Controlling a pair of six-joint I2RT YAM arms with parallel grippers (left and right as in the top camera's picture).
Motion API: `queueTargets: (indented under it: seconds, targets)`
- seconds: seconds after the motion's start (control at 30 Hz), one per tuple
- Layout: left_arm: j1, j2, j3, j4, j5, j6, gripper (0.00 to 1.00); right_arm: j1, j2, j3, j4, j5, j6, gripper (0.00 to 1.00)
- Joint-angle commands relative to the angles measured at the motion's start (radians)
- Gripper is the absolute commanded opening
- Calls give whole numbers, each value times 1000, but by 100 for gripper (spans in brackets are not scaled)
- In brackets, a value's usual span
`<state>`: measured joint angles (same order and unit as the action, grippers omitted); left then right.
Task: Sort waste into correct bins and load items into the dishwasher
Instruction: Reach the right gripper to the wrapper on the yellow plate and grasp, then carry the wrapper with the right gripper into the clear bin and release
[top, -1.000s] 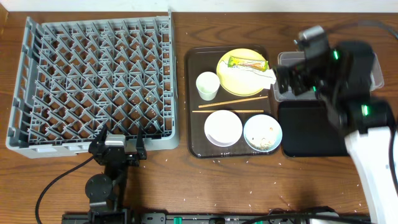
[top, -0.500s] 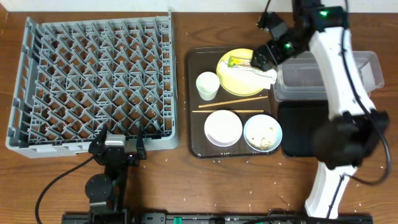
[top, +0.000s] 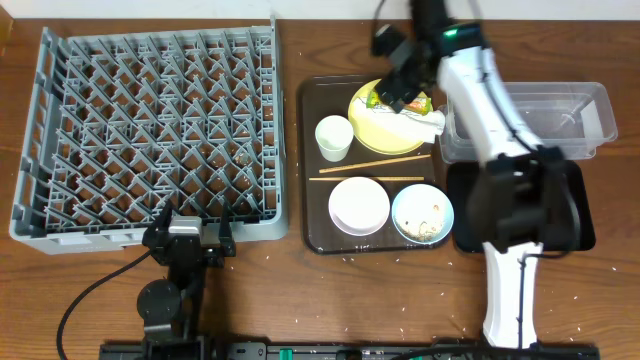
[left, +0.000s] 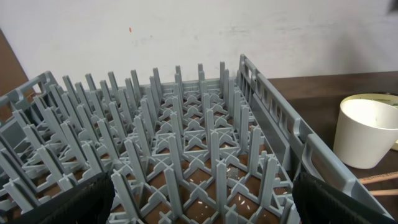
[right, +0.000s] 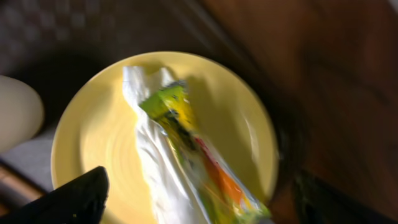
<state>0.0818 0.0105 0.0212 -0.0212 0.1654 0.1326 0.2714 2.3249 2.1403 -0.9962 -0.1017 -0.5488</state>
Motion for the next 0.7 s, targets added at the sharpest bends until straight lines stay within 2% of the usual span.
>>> queueTargets:
  seconds: [0.0, 0.33, 0.43, 0.47, 0.5, 0.53, 0.6, 0.67]
  targets:
    - [-5, -5, -17, -33, 10, 13, 93, 47, 83, 11, 3, 153, -56, 87]
    - [-5, -5, -17, -33, 10, 13, 92, 48, 166, 10, -2, 164, -54, 85]
    - [-5, -5, -17, -33, 9, 13, 92, 43, 175, 10, -6, 145, -50, 79]
    - [-5, -5, -17, -33, 10, 13, 93, 41, 175, 10, -9, 130, -42, 72]
    - [-5, -5, -17, -33, 9, 13, 92, 40, 175, 10, -9, 127, -29, 58]
    - [-5, -5, -17, -33, 10, 13, 93, 39, 175, 10, -8, 127, -14, 35]
    - [-5, -5, -17, -33, 10, 13, 93, 39, 175, 10, -6, 127, 16, 1]
    - [-5, -5, -17, -33, 10, 13, 92, 39, 169, 13, -7, 127, 57, 1]
